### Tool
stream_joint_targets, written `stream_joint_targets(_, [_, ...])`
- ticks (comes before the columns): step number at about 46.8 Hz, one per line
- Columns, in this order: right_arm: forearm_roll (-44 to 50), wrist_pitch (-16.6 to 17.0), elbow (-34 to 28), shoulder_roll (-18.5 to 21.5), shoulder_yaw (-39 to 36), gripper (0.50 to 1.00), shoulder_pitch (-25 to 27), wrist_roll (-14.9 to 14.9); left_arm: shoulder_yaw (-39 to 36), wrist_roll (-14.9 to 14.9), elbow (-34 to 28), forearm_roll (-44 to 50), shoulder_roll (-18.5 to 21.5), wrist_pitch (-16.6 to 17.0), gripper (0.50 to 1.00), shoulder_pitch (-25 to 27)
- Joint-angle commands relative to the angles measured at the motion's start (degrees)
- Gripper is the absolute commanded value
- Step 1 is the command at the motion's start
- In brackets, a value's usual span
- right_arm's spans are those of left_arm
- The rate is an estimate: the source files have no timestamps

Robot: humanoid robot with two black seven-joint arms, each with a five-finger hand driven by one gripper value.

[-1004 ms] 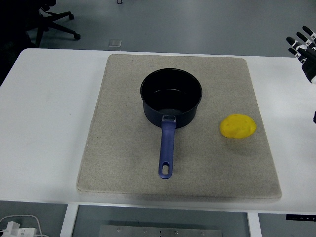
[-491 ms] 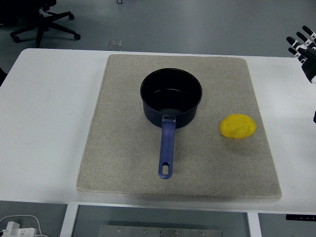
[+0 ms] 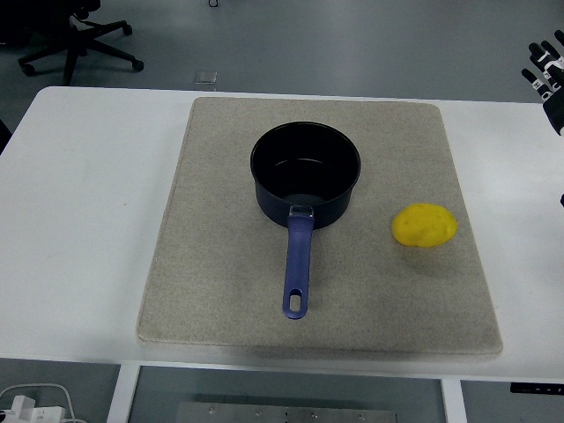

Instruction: Put the potato in the blue pot

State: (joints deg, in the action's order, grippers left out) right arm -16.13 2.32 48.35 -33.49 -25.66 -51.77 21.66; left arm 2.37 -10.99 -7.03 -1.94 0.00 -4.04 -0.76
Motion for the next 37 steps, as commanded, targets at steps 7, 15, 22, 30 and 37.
stream_joint_targets(7, [-0.8,0.0,1.0,-2.9,0.0,0.934,0.8,0.1,0.0,0.0,0.0,0.0,0.0,0.0,0.994,0.1])
stream_joint_targets(15, [-0.8,0.5,1.7,-3.4,0.0,0.936,1.5,0.9,0.0,0.0,0.0,0.0,0.0,0.0,0.994,0.1])
stream_joint_targets(22, [-0.4,0.7,3.5,-3.5,-0.4,0.934,1.5,1.9,0.0,0.0,0.0,0.0,0.0,0.0,0.994,0.0])
stream_joint_targets(30, [0.7,0.2,6.9,-4.6,0.5,0.934,1.5,2.5,0.0,0.0,0.0,0.0,0.0,0.0,0.994,0.1])
stream_joint_targets(37, [4.9,-0.9,12.0,-8.1,0.7,0.934,1.7,4.5,0.0,0.0,0.0,0.0,0.0,0.0,0.994,0.0])
